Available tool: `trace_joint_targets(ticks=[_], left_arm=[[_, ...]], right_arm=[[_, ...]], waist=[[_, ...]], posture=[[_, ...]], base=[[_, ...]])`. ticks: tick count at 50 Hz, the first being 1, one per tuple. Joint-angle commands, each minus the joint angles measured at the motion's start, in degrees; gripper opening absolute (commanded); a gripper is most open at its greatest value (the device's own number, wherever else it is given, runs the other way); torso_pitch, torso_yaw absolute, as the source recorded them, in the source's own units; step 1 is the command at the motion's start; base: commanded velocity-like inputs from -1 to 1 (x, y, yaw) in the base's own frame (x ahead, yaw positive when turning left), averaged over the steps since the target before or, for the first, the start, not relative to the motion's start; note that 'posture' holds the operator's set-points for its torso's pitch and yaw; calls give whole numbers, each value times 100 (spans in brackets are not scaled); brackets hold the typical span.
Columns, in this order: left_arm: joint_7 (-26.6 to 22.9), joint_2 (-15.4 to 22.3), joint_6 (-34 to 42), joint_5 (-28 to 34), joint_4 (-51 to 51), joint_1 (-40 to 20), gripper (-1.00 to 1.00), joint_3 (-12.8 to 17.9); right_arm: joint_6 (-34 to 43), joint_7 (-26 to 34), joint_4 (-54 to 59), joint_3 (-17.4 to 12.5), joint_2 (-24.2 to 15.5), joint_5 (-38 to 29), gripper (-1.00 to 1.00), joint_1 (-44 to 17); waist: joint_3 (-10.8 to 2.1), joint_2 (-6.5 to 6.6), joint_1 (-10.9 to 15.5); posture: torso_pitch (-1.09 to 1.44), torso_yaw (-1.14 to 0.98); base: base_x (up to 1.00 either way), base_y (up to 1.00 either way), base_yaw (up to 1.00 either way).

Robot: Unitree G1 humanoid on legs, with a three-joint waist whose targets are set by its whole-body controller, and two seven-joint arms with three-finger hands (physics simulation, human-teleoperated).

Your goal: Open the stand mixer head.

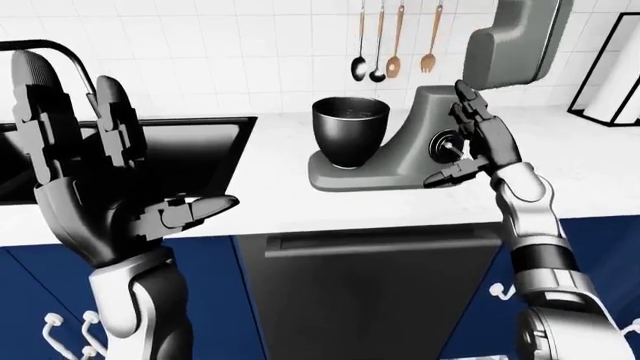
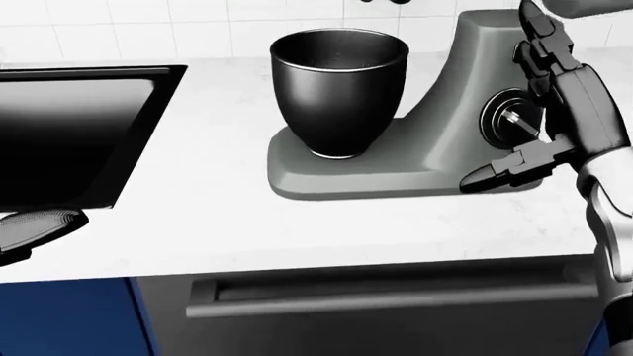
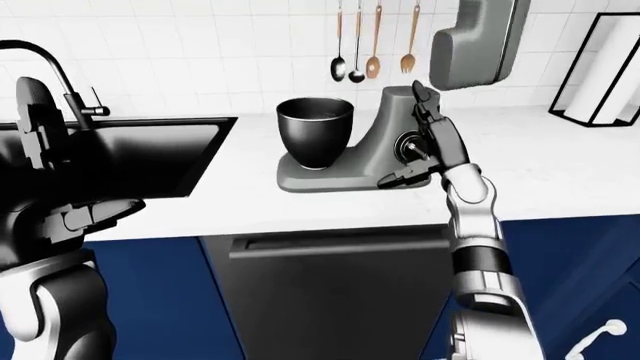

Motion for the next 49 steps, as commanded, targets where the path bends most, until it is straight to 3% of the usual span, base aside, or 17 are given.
trace_joint_targets(ticks=[1,15,24,28,35,49], left_arm=[[-45,35,-102,9,-130,-117,98,6],[-32,19,-66,24,-153,-149,98,-38],[-15,15,-25,43,-190,-175,98,-69],[-11,25,-6,39,-216,-190,98,-62],[-10,12,1,51,-259,-160,98,-72],[-4,11,13,48,-292,-136,98,-57]], right_arm=[[54,-53,-479,-91,-74,92,100,-89],[1804,-158,-4003,-574,161,644,100,1330],[2284,-290,-5551,-837,601,1886,100,2050],[2444,-373,-6269,-1008,775,2921,100,2316],[2350,-465,-6699,-1014,858,3704,100,2546],[2293,-562,-6706,-969,822,3855,100,2565]], waist=[[-59,-15,-3],[-59,-49,23],[-73,-52,1],[-75,-43,-13],[-73,-35,-31],[-65,-39,-37]], posture=[[-30,0],[-30,0],[-30,0],[-30,0],[-30,0],[-30,0]], base=[[0,0,0],[0,0,0],[0,0,0],[0,0,0],[0,0,0],[0,0,0]])
